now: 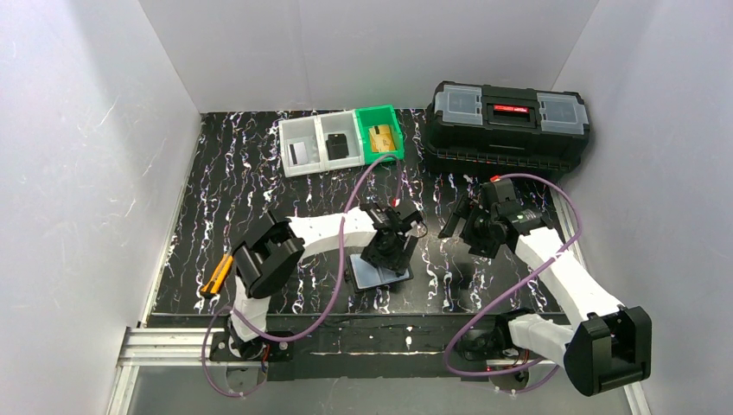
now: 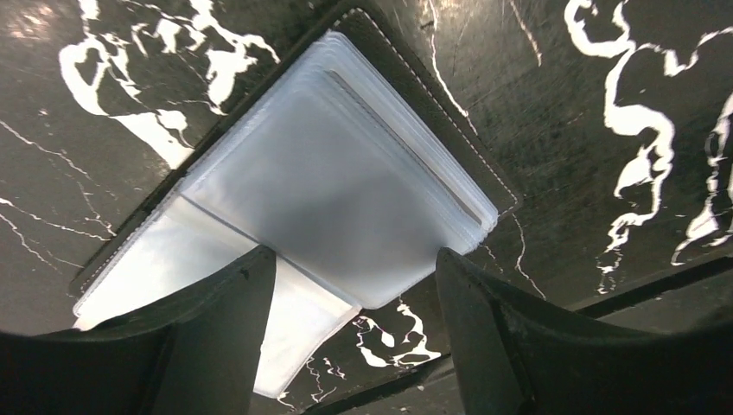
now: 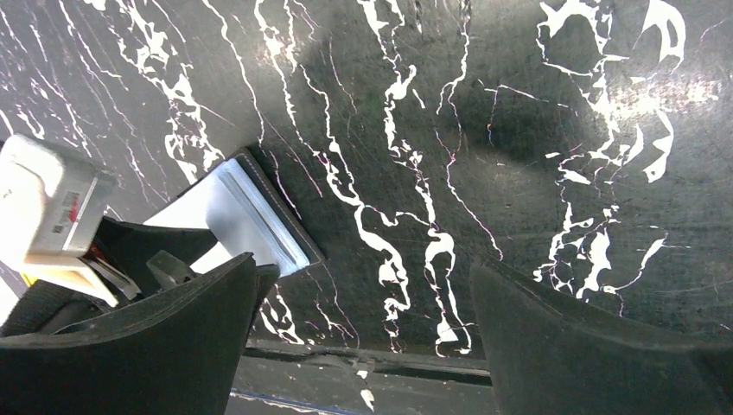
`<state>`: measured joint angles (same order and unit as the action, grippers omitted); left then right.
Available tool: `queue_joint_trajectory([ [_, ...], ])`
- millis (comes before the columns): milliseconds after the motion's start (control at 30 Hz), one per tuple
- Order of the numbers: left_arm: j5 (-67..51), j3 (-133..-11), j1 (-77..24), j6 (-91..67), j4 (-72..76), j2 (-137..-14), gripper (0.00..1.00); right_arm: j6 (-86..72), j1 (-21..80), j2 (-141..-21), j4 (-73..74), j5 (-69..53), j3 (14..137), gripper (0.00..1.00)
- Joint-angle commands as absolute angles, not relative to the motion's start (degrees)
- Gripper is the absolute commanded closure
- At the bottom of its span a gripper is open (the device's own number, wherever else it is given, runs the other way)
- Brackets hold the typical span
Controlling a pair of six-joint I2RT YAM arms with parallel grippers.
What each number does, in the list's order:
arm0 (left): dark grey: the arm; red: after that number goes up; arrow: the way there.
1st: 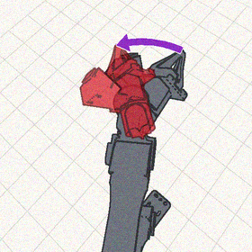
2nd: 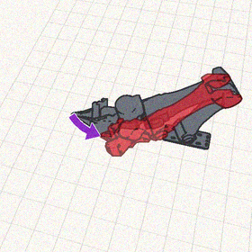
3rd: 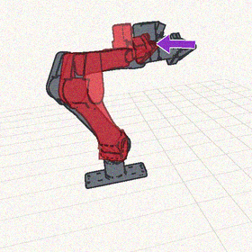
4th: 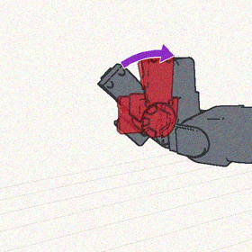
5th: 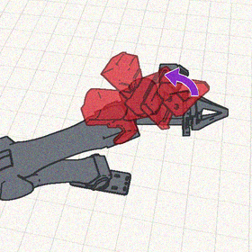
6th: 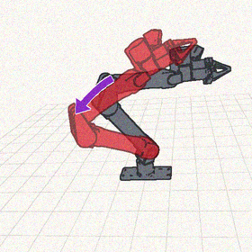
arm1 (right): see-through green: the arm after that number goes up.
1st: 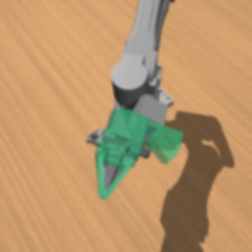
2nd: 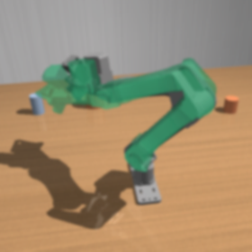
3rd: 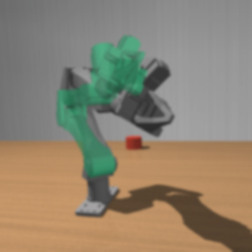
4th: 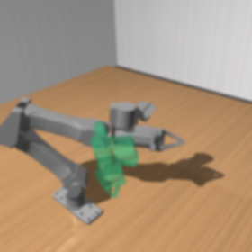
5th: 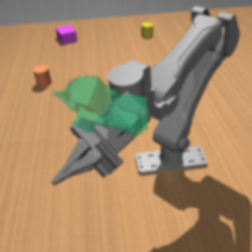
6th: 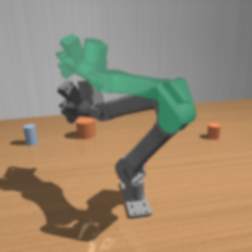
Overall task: Take the credit cards out of the card holder
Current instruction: Remove the credit card from the card holder.
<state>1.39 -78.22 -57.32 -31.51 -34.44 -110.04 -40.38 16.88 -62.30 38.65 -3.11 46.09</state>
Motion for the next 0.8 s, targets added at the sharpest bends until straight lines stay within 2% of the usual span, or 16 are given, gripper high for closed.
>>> queue_joint_trajectory([
  [0, 5.50, -77.92, -58.53, -29.14, -35.90, -110.58, 0.35, -40.98, 16.70, -62.67, 36.15, -4.18, 44.92, 0.02],
  [167, 5.84, -75.45, -58.54, -26.99, -35.02, -110.91, 0.44, -41.28, 16.70, -63.32, 35.88, -4.74, 44.66, 0.02],
  [300, 6.10, -73.37, -57.96, -25.91, -34.63, -109.77, 0.65, -41.75, 16.79, -62.86, 34.84, -6.15, 43.71, 0.02],
  [467, 0.63, -68.90, -55.08, -25.08, -30.54, -106.21, 0.84, -42.91, 18.61, -63.72, 33.22, -8.18, 42.51, 0.02],
  [567, -4.66, -66.55, -52.99, -25.11, -27.86, -104.26, 0.91, -44.45, 21.00, -64.77, 31.60, -9.63, 41.97, 0.02],
  [767, -14.61, -61.88, -48.96, -27.33, -21.54, -102.40, 1.00, -48.29, 27.06, -67.06, 26.73, -12.33, 42.04, 0.12],
])
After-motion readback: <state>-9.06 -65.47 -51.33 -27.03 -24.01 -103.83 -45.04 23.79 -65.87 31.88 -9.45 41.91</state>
